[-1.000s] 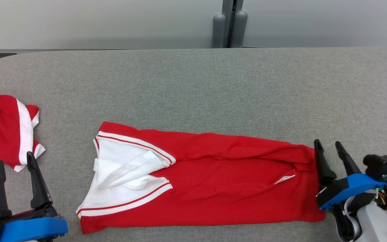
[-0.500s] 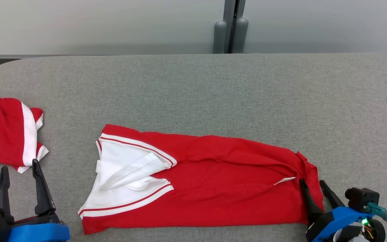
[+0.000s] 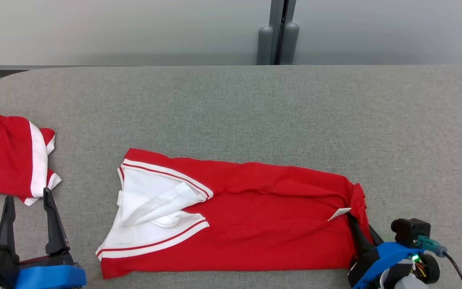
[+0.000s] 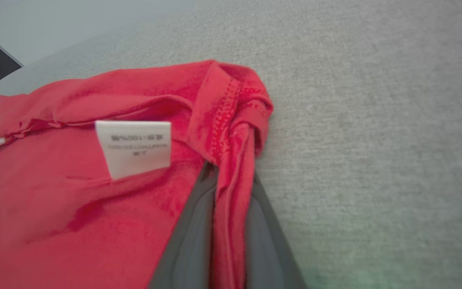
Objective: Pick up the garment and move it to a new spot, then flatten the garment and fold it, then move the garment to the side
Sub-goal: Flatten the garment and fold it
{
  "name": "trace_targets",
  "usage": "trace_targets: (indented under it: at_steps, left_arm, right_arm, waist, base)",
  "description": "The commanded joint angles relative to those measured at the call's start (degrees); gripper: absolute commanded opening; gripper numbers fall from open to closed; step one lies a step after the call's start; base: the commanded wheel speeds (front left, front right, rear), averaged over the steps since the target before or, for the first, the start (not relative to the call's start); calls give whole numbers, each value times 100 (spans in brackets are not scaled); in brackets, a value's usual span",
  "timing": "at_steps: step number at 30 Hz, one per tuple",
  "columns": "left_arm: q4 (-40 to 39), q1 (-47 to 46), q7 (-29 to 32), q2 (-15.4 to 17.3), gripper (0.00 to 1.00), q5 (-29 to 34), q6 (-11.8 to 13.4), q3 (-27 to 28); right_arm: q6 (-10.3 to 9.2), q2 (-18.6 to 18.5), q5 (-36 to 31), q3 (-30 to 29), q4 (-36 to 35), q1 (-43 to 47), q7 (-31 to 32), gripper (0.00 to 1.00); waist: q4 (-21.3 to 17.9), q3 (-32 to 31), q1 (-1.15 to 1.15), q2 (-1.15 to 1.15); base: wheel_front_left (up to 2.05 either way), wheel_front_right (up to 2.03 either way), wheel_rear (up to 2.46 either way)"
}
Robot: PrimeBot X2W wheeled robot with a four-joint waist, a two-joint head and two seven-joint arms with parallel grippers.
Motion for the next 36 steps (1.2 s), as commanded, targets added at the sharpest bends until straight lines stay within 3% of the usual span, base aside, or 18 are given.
trace_targets:
  at_steps: [1,13,18,27,36]
  left_arm:
    - [7,49,-24,-2,100,83,-35,-4]
    - [-93,151,-24,49,100,285,-62,-74]
    - [-136,216,-24,55,100,314,-73,-91]
    - [-215,306,-24,37,100,362,-33,-127]
    - [-258,273,-24,22,100,357,-9,-194]
  right_arm:
    - [-1,-57,78,-39,32,81,-41,0]
    - [-1,-1061,258,-988,23,-219,-31,0]
    - [-1,-1235,256,-1154,-135,-147,139,0]
    - [0,-742,390,-872,-919,149,538,0]
    - [0,-57,368,160,-2366,242,1240,0]
  waist:
    - [-18,-22,0,0]
    - [-66,-135,0,0]
    - [-79,-220,0,0]
    - [-51,-361,0,0]
    - [27,-370,0,0]
  base:
    - [0,0,0]
    - [0,0,0]
    - [0,0,0]
    - [0,0,0]
    - [0,0,0]
